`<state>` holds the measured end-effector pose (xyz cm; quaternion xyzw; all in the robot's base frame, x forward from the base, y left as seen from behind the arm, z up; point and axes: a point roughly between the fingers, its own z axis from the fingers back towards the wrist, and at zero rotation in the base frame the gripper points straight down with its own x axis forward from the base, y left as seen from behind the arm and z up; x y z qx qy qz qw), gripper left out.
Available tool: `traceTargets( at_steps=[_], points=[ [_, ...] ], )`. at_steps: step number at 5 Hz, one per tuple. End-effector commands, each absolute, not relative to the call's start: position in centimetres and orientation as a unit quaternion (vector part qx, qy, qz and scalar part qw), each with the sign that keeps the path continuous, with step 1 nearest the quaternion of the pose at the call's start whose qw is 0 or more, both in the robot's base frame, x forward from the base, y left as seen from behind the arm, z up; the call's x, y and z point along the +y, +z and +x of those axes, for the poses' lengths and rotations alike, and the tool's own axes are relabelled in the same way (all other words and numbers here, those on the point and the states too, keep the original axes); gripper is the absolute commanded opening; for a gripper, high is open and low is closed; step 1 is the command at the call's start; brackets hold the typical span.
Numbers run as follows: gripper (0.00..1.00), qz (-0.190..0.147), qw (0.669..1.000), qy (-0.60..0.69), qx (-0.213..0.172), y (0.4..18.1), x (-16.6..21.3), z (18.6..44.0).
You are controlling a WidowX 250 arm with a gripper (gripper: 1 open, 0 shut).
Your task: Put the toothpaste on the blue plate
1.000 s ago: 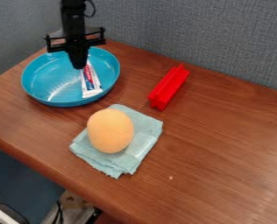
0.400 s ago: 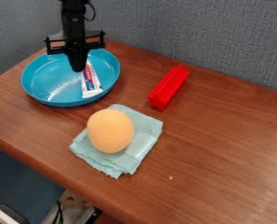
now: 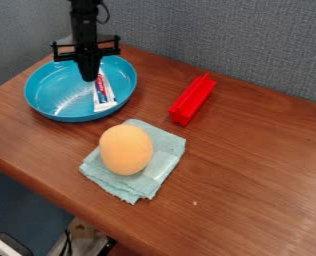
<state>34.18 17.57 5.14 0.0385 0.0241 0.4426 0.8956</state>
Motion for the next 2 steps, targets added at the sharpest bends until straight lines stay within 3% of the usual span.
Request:
traceTargets(
  at_steps=[1,2],
  points=[
    [0.00,0.038,0.900,0.435,-0.003,6.98,17.52,35.13],
    [1.00,0.038,0.902,0.431,-0.001,6.94,17.42,35.20]
  ],
)
